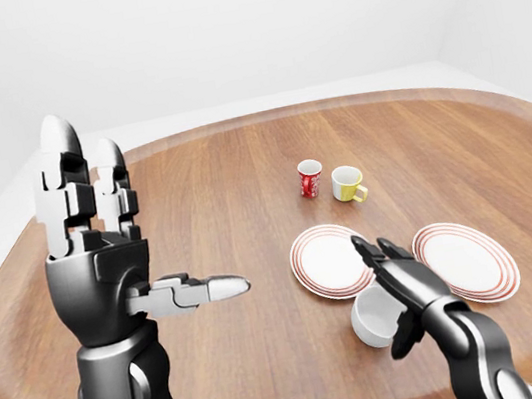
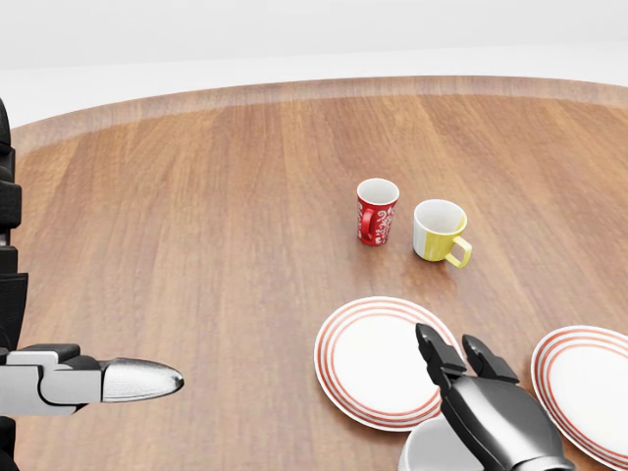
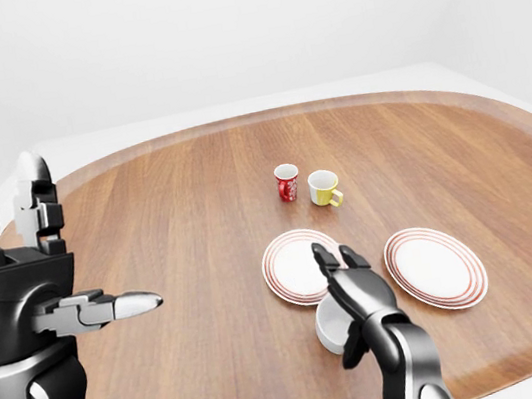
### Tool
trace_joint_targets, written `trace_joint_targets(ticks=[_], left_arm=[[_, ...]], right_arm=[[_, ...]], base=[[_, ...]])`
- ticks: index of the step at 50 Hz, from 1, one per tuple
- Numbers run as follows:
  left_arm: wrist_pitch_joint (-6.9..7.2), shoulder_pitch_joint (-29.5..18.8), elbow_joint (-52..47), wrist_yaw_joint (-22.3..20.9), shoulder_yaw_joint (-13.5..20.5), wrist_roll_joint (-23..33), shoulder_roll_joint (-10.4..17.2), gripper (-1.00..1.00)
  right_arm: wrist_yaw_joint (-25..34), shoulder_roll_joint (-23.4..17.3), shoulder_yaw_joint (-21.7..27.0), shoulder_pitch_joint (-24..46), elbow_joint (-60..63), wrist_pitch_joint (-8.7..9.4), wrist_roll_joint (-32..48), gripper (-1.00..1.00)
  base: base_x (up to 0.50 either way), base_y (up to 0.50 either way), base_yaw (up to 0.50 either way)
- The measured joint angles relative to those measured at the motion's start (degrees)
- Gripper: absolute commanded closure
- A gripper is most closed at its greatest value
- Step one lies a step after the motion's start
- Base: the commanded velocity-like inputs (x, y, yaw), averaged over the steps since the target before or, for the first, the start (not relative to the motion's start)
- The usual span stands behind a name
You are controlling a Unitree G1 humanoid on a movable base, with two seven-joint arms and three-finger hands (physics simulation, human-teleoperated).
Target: Put the white mug on the left plate.
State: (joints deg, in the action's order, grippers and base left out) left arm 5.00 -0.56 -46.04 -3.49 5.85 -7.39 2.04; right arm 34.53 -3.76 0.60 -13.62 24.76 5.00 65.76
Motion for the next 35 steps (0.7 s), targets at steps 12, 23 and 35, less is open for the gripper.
trace_joint_targets(ticks=[12, 23, 35], left_arm=[[0.0, 0.01, 0.04, -0.01, -0.07, 0.02, -0.03, -1.0], [0.0, -0.01, 0.16, 0.02, -0.14, 0.07, -0.04, -1.0], [0.0, 0.0, 0.19, 0.02, -0.14, 0.12, -0.04, -1.0]], right_arm=[[-0.2, -0.3, 0.53, 1.66, -1.75, 0.0, 0.45, -1.0], [-1.16, -0.66, 0.56, 2.79, -3.38, 0.0, 1.36, -1.0], [-5.41, -0.61, -0.69, 2.02, -5.38, 0.0, 3.4, -1.0]], base=[[0.0, 0.0, 0.0], [0.0, 0.0, 0.0], [0.0, 0.0, 0.0]])
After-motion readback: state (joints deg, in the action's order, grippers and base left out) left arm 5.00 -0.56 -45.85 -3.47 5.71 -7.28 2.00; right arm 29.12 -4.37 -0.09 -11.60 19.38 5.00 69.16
